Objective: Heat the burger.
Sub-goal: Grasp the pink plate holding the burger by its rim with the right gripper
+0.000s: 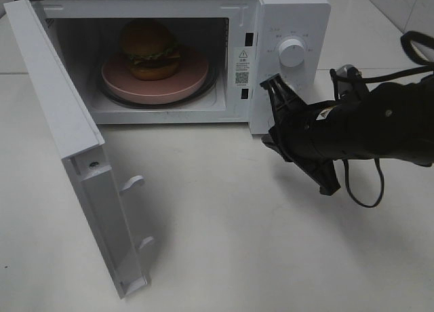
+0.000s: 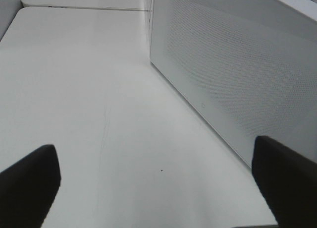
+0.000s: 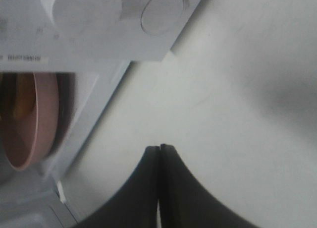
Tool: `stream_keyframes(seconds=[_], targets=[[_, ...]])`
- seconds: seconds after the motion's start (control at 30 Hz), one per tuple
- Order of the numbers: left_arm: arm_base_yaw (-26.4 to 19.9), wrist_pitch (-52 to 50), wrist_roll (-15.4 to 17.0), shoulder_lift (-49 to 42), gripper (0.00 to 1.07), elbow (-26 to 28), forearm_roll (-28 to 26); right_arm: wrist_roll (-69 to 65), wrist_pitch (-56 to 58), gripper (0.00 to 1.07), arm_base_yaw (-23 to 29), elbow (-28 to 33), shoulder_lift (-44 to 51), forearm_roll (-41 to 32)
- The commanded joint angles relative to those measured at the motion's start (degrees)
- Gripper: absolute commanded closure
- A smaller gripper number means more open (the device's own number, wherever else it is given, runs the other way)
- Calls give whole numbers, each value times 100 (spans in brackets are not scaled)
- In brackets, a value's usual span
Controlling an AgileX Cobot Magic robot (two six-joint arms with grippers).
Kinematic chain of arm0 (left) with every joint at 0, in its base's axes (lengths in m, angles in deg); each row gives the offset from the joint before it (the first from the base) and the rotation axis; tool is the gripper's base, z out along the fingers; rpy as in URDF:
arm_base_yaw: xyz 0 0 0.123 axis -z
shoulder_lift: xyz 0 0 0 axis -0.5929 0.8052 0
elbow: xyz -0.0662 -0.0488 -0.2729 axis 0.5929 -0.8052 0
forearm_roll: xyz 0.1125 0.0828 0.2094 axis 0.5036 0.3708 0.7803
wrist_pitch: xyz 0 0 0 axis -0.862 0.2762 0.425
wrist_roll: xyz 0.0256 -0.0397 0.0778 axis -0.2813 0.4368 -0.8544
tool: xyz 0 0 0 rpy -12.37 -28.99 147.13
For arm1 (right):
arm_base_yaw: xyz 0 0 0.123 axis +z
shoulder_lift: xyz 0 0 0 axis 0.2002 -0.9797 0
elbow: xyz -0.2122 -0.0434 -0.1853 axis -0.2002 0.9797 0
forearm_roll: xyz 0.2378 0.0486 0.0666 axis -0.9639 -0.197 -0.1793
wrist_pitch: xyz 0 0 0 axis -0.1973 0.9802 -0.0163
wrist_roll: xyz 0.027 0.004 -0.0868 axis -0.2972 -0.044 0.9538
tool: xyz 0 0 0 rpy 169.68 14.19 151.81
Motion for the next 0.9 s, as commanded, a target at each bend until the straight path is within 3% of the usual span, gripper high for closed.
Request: stream_keyframes(seconds=[0.03,0.27,0.43,0.63,0.9], targets=[[-29,-52,0,-115,9,-23,-29,1014,859,107,-23,17,372,252],[-29,-52,0,-115,9,-23,-29,2871,2744,106,-23,6,963,573],[-29,-52,0,-115,9,-23,-29,3415,3718,105,-23,-149,1089,865],[-29,-52,0,-115,9,-23,-29,4452,5237,104,-23,-550,1152,1639],[-29,-52,0,-115,9,-23,-29,5329,6228,102,-23,-940,1152,2515]])
